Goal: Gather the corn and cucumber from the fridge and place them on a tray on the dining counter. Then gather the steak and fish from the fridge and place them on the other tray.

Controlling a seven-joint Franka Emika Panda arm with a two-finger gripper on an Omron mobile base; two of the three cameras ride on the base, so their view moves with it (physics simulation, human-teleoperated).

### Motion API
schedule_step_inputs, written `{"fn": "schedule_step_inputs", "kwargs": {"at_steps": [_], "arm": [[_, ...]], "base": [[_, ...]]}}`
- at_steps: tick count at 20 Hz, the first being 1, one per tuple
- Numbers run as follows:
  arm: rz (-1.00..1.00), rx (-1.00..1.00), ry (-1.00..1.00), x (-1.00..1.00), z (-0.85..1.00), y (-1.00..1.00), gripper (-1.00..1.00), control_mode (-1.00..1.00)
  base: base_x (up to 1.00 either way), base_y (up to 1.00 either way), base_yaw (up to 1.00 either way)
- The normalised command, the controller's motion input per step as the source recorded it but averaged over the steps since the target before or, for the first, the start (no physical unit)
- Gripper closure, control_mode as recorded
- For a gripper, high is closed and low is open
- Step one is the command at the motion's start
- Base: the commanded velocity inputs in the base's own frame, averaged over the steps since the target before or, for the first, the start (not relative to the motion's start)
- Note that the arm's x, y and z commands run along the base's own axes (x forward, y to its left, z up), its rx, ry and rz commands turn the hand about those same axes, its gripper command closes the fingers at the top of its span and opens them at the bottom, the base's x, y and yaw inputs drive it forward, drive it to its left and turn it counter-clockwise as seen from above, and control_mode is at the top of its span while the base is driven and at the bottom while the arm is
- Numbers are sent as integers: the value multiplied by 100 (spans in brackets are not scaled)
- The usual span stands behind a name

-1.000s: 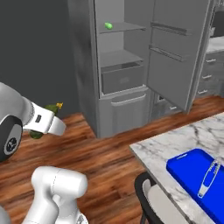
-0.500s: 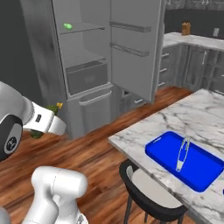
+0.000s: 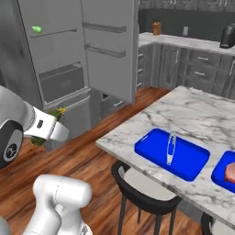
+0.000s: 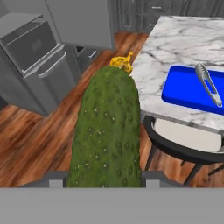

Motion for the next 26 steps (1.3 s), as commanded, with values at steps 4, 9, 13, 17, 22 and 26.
{"fn": "schedule_step_inputs", "kwargs": {"at_steps": [4,9,13,17,22,26], "arm": [[0,0,0,0,0,0,100,100],[0,0,0,0,0,0,100,100],[0,0,0,0,0,0,100,100],[0,0,0,0,0,0,100,100],[0,0,0,0,0,0,100,100],[0,0,0,0,0,0,100,100]], "base": [[0,-31,-30],[-42,-37,-32],[-72,-21,-31],[-8,-22,-31],[8,-13,-29],[35,-10,-30]]}}
